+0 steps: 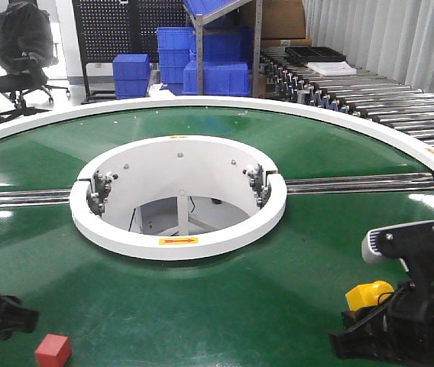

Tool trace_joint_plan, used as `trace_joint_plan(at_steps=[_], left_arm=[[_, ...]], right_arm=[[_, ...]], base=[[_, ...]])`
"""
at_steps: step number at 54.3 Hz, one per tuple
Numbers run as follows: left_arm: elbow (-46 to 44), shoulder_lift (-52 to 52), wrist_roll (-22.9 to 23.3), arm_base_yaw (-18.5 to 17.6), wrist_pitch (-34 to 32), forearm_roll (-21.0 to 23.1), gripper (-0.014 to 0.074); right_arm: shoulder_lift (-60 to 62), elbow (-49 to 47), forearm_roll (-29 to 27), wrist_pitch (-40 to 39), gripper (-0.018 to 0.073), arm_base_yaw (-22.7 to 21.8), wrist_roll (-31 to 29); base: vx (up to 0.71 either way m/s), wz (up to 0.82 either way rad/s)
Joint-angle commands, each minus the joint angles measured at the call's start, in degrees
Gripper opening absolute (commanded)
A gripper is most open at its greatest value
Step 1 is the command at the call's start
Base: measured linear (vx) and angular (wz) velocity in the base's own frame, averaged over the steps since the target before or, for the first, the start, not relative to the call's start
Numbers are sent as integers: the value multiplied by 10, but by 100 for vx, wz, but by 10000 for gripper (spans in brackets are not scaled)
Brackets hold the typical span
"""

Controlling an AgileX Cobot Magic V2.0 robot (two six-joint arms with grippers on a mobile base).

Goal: Pick red and yellow blocks into blue bin
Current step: 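Lower the left gripper onto the red cube and close it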

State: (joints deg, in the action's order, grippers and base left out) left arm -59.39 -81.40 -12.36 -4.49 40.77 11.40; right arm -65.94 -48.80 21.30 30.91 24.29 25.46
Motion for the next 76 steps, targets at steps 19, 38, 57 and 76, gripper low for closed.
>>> trace_joint_plan(at_steps=[19,38,57,76], left_arm=[[-165,-173,-40,-6,46,12,503],[-166,-223,-35,-5,13,-2,503],[-166,-268,-35,-5,-12,-1,503],[-166,-280,-36,-5,-5,-1,229]], right_arm=[[14,-16,19,-19,-11,-2,-4],[14,-16,19,-16,-11,-2,-3],[14,-16,18,-16,-11,-2,-2],[14,-16,18,-16,-11,-2,-2]], base=[[0,0],[0,0],[0,0],[0,0]])
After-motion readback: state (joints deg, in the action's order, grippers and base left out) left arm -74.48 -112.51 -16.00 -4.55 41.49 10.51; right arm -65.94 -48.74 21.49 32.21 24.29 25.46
